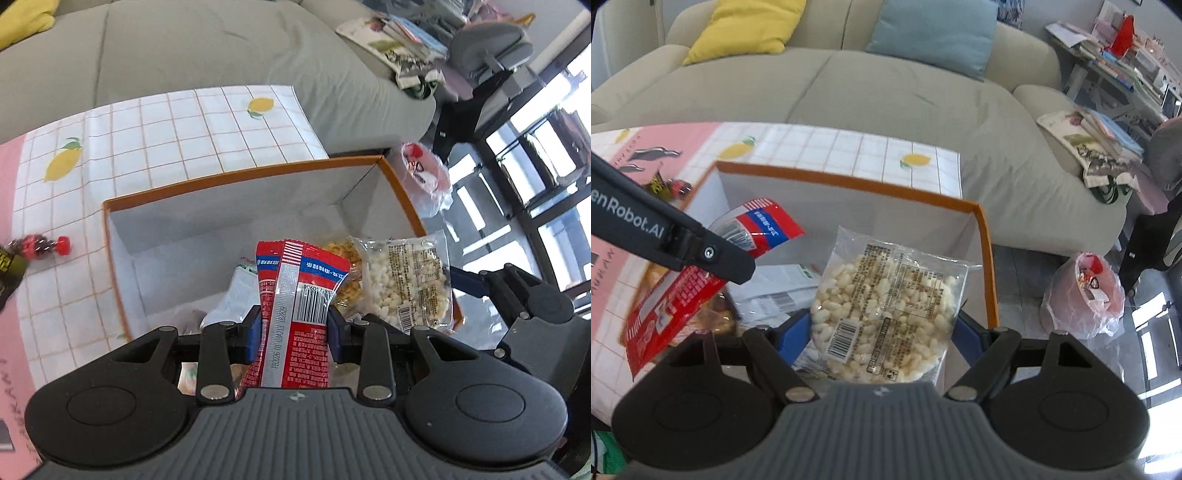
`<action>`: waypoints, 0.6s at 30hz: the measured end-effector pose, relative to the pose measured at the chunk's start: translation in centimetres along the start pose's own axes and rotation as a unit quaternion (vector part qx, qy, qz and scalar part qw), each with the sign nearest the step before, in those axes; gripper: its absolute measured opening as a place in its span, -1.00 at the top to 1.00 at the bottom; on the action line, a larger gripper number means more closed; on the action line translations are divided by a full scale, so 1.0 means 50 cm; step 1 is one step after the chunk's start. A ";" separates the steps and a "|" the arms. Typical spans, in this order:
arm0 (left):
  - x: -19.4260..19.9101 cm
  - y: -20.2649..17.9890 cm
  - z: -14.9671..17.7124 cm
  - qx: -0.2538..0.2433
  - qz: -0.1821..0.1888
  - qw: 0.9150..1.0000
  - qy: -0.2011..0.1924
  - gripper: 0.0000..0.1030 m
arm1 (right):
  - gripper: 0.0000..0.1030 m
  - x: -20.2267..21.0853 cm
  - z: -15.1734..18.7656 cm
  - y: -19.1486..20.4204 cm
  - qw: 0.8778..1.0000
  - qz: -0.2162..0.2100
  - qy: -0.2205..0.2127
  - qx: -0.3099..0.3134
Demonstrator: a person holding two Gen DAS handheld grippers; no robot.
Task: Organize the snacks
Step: 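Open both tools to drop the packs into the box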
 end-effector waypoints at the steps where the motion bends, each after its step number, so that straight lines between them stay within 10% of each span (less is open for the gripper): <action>1: -0.009 0.002 -0.004 0.000 -0.001 1.000 0.004 0.24 | -0.53 -0.011 0.001 -0.003 1.000 -0.001 0.003 -0.001; 18: -0.095 0.027 -0.023 -0.004 -0.035 0.998 0.044 0.18 | -0.53 -0.116 -0.037 0.021 0.999 0.004 0.038 0.037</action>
Point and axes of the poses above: each gripper's, at about its wrist camera, not at the fingertips, and x roughly against the way its jaws point, y to its left, z to its underside, the point moved 2 cm from there along -x, roughly the way its jaws point, and after that the axes turned 1 degree about z, right-handed, at the moved point
